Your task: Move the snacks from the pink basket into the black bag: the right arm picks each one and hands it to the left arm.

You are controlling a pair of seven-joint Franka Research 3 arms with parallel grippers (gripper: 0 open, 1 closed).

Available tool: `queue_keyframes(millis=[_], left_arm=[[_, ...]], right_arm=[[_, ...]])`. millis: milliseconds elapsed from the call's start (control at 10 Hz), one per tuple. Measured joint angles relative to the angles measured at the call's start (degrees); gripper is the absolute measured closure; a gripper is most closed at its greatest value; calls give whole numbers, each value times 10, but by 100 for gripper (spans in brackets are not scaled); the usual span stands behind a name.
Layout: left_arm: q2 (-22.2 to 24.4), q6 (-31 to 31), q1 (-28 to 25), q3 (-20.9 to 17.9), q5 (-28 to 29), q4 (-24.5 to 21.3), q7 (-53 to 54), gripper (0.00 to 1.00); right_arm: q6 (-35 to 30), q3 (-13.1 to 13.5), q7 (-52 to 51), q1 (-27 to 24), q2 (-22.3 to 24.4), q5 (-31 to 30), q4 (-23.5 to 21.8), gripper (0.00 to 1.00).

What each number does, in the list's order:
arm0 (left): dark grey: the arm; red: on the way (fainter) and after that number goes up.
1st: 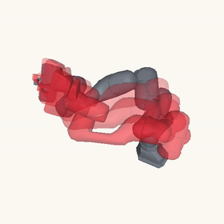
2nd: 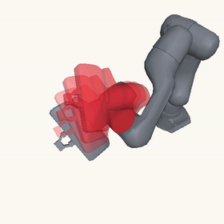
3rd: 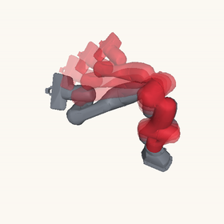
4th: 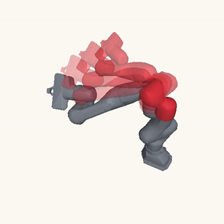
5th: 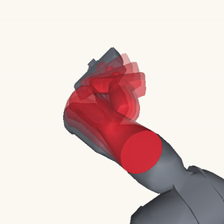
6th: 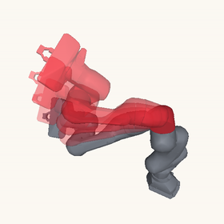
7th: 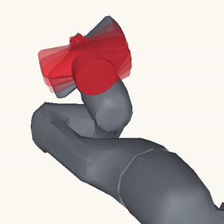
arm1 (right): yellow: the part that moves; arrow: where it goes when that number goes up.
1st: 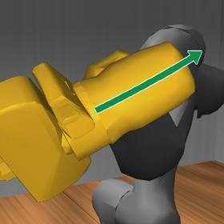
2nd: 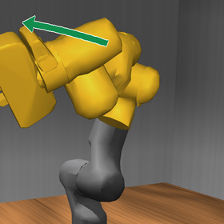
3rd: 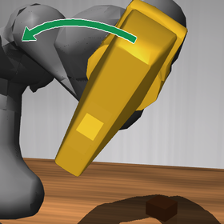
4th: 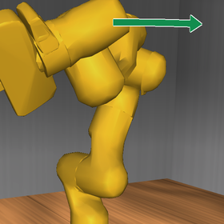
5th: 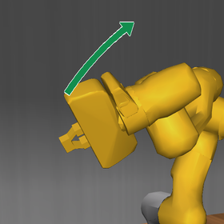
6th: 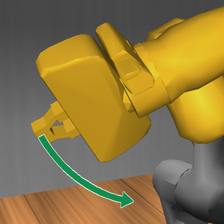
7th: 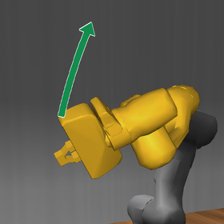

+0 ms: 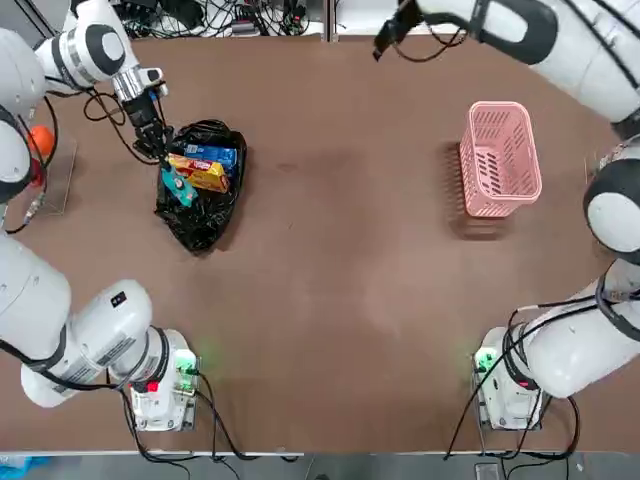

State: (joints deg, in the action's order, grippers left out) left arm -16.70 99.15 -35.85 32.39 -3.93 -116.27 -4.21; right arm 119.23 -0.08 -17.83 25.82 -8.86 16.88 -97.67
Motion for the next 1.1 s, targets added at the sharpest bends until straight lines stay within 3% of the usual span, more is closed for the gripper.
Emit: queue_keyframes(millis=[200,400,600,800,1100], left_arm=[[-15,21,1,3,0,1,0,85],[-15,22,1,8,-4,19,-6,56],[-12,-13,2,16,-12,74,-13,27],[0,-56,3,21,-12,157,-17,0],[35,-68,3,27,2,214,-18,0]], right_arm=[[-39,1,19,-55,32,1,-33,0],[-61,1,64,-96,84,0,-93,0],[-98,0,94,-140,138,-6,-148,0],[-124,1,126,-188,176,-47,-181,0],[-181,-2,234,-200,215,-125,-194,0]])
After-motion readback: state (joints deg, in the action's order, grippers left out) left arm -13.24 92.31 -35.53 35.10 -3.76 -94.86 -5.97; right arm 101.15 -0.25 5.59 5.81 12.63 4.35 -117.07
